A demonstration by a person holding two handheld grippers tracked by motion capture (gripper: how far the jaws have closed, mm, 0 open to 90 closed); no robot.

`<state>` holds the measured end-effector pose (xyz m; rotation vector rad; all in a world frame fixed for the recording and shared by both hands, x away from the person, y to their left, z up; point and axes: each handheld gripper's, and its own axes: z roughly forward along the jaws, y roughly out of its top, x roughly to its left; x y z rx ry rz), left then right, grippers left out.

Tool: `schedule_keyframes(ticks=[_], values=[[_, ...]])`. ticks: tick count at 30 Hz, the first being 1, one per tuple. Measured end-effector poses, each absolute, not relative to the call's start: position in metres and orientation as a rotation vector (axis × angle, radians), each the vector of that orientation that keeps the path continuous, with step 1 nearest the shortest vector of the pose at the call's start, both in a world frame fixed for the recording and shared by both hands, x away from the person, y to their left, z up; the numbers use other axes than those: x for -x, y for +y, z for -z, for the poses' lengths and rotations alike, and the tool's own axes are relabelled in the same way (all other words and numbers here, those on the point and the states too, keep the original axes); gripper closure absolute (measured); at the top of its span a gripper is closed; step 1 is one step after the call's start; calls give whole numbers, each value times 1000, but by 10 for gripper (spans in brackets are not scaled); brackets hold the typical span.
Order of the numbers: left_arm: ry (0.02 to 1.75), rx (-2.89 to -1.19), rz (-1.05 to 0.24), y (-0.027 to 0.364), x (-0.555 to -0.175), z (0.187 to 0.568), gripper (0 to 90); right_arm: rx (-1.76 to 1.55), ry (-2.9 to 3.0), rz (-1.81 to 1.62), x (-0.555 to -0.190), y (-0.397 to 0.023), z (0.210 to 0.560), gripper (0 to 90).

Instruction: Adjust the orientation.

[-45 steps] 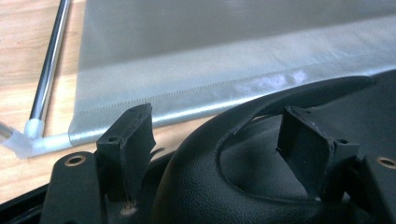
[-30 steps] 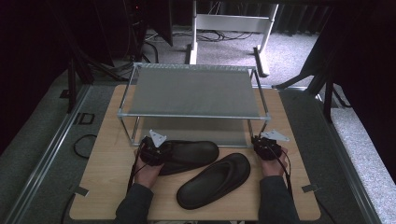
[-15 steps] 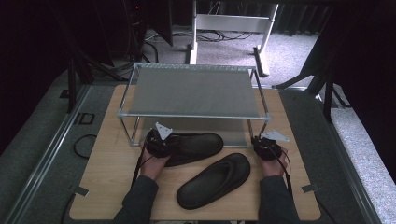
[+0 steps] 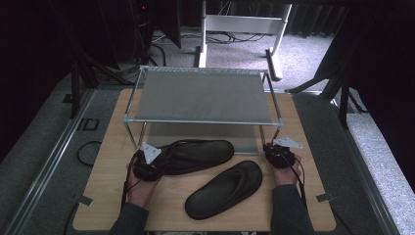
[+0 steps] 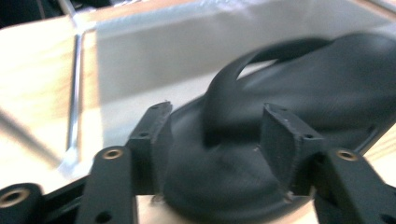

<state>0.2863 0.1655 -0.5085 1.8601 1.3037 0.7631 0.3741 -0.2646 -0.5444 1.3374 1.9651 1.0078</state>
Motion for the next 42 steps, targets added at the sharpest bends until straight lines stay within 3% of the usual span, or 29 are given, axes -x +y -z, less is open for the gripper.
schedule_keyframes(ticks=[12,17,35,42], values=[[1322,-1964,-695,160,-297,532,758,-1338,1965,-1005,-374,-265,545,780],[1329,-1982,-689,156,-311,536,825,-1334,1968,-998,-374,-264,545,780],[1373,-1968,-765,154,-362,537,806,-1330,1973,-986,-374,-264,546,781],[1378,-1970,-784,153,-366,536,716,-1332,1975,-984,-374,-264,547,781]])
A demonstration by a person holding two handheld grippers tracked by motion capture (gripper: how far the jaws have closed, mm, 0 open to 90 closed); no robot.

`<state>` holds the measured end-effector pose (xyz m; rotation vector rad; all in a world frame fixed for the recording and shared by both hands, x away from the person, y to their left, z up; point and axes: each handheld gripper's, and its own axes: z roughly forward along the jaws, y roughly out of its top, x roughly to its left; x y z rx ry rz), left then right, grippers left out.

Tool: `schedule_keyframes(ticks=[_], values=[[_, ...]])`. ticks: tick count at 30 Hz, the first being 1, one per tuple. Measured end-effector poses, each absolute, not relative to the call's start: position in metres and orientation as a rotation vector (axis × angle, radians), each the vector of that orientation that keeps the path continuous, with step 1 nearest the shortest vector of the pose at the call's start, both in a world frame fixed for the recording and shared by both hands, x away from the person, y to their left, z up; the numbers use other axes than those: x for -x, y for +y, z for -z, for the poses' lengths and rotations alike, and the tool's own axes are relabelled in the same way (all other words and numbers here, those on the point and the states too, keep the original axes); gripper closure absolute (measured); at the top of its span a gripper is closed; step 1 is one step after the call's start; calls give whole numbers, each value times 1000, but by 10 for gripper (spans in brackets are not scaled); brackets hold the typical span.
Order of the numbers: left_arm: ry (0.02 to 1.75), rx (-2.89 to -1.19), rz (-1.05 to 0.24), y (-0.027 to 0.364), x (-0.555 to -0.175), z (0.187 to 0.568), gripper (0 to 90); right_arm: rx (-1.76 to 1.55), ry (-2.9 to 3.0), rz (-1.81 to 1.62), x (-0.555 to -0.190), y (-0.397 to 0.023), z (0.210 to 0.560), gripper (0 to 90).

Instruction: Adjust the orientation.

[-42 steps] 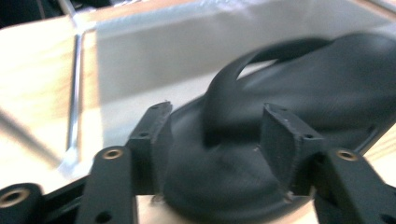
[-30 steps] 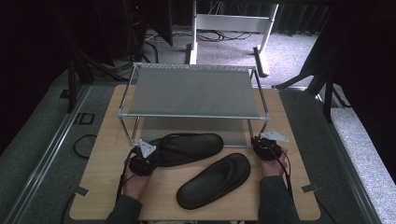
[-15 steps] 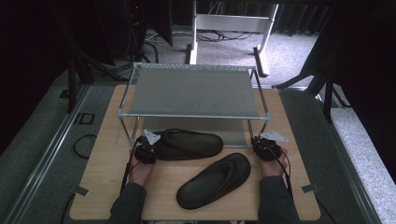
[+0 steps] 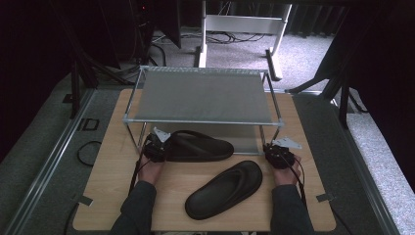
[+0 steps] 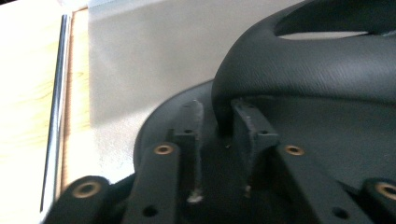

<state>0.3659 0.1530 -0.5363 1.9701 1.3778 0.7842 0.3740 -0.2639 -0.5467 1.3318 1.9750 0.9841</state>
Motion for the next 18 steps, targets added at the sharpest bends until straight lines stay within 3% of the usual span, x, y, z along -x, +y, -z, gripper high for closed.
schedule_keyframes(ticks=[8,18], values=[[1291,-1940,-740,140,-330,522,577,-1331,1975,-981,-374,-264,547,779],[1099,-1965,-657,95,-322,499,514,-1331,1976,-981,-374,-263,547,773]])
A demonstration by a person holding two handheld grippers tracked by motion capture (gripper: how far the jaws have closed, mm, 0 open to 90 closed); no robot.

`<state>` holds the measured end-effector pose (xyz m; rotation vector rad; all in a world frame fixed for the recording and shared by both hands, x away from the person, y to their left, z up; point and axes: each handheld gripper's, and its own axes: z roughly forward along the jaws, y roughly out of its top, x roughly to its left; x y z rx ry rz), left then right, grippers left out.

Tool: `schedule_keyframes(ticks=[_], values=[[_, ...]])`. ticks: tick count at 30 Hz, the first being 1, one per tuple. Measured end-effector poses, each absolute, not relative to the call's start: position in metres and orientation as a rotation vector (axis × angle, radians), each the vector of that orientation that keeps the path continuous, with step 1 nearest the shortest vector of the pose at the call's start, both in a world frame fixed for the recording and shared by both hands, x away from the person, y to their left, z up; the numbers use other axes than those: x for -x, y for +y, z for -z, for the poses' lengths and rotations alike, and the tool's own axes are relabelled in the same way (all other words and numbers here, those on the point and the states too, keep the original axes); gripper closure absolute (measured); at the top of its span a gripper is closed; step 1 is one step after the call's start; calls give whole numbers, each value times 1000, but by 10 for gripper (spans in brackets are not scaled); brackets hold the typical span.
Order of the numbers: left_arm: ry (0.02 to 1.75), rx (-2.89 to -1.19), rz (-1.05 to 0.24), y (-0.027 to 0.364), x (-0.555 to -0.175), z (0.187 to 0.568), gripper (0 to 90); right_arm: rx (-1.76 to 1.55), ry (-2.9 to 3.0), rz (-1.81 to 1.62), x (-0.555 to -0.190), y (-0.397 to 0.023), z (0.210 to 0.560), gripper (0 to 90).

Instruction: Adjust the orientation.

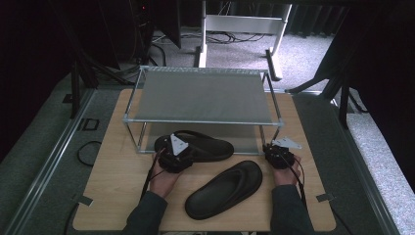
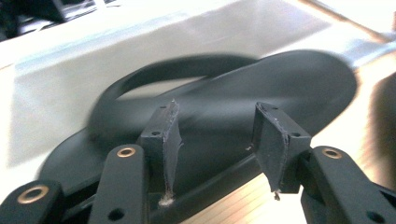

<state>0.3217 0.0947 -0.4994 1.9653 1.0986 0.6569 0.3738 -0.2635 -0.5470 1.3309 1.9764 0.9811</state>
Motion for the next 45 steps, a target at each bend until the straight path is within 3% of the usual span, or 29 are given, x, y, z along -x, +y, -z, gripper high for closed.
schedule_keyframes(ticks=[12,20,35,36,40,45], values=[[994,-2041,-486,35,-344,505,491,-1331,1980,-981,-374,-264,547,769],[1038,-2067,-473,43,-342,515,502,-1322,1984,-969,-373,-263,548,767],[1087,-2071,-662,78,-322,517,473,-1325,1982,-968,-373,-263,548,766],[1119,-2024,-742,81,-313,510,416,-1325,1983,-967,-373,-263,548,766],[1151,-1966,-815,87,-303,502,344,-1325,1984,-968,-373,-263,548,763],[1241,-1931,-803,99,-304,504,277,-1325,1986,-967,-372,-263,548,760]])
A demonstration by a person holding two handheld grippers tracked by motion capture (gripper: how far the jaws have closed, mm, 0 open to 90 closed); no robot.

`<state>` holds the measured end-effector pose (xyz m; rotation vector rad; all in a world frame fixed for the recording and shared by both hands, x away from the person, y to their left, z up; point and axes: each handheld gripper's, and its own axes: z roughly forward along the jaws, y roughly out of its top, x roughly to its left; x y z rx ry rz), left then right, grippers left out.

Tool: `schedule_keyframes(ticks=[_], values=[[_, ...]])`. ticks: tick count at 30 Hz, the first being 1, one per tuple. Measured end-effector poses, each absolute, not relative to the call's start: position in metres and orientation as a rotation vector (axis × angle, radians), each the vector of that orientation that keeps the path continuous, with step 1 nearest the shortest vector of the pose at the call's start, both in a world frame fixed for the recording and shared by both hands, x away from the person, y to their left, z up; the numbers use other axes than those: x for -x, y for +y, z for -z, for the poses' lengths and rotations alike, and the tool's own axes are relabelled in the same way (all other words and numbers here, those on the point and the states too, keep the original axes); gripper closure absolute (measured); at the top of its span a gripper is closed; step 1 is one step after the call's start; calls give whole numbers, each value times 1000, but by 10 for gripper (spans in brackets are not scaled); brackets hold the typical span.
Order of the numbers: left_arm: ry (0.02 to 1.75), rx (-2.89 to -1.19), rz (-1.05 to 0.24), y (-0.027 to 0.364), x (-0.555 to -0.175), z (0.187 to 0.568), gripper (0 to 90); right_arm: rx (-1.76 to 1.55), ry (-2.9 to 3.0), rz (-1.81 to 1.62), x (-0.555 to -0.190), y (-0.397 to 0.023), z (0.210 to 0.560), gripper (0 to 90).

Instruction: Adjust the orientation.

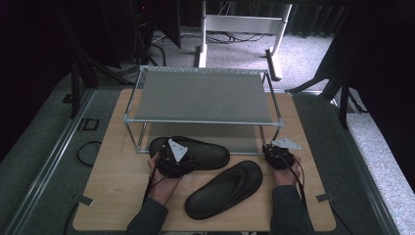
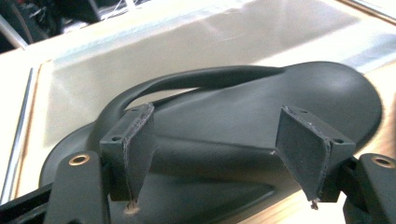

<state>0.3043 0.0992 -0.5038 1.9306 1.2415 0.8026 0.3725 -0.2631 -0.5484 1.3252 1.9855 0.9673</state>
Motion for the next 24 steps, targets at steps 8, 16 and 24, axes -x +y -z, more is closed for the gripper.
schedule_keyframes(ticks=[8,16,24], values=[[1405,-1926,-738,109,-318,519,132,-1325,1989,-965,-373,-263,549,755],[1450,-1853,-623,112,-330,521,32,-1326,1992,-964,-373,-263,549,750],[1481,-1799,-506,107,-347,521,26,-1324,1994,-966,-373,-263,549,747]])
